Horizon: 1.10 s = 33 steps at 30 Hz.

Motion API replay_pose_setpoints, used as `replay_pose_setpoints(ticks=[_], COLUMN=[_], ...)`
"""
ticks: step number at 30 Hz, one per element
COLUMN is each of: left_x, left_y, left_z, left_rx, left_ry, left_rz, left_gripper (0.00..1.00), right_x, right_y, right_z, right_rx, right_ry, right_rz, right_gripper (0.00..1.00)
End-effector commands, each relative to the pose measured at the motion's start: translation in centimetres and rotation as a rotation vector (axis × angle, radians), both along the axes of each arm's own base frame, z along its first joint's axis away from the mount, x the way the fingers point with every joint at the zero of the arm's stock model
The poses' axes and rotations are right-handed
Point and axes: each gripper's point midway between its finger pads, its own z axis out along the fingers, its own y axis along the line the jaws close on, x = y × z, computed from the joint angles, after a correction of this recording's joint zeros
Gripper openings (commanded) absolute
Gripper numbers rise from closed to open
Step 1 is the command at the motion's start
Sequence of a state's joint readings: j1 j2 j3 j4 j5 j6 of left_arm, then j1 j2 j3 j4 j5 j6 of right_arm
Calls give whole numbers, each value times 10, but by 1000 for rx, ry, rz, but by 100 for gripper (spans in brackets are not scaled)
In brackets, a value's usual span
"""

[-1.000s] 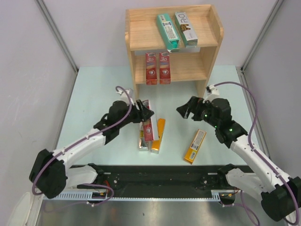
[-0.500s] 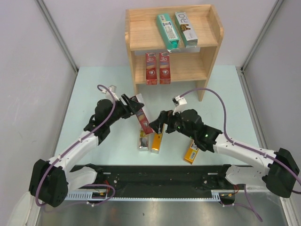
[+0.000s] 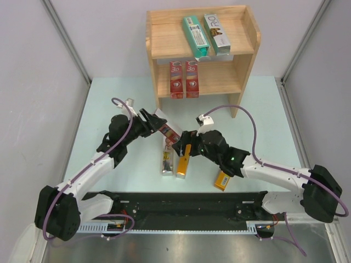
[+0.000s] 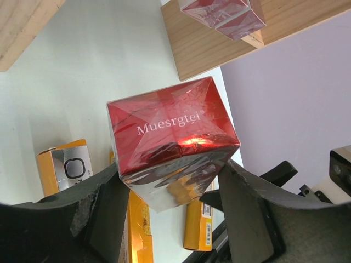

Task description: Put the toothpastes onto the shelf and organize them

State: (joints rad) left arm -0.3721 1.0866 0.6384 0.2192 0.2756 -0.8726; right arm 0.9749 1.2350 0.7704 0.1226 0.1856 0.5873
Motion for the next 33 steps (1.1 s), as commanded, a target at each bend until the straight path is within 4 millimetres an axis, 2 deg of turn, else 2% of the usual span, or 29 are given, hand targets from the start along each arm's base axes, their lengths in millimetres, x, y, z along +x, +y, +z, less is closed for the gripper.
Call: replay_pose_setpoints(ticks=[1, 6, 12, 19, 24, 27, 28, 33], left_x=[4, -6, -18, -21, -21, -22, -23, -22], left_y=[-3, -10, -19, -23, -23, -24, -25, -26], left_z=[42, 52, 70, 84, 87, 88, 88, 85], left_rx=[-60, -72, -118, -151, -168, -174, -176, -180], left_ry=[-109, -139, -171, -185, -184, -184, -183, -173], left_rz=[-31, -104, -187, -221, -218, -228, -231, -238], left_gripper=[65, 65, 65, 65, 65, 65, 65, 65], right_x=[16, 25, 18, 9, 4, 0, 0, -5], right_y=[-22, -32, -20, -16, -22, -27, -27, -26], right_z=[20, 15, 14, 12, -3, -6, -1, 3], right_rx=[-14, -49, -31, -36, -71, -68, -53, -38], right_ry=[-78, -86, -110, -129, -85, -78, -88, -103], right_rz=[-72, -69, 22, 94, 88, 86, 87, 109], right_gripper=[100, 100, 99, 99, 97, 93, 87, 71])
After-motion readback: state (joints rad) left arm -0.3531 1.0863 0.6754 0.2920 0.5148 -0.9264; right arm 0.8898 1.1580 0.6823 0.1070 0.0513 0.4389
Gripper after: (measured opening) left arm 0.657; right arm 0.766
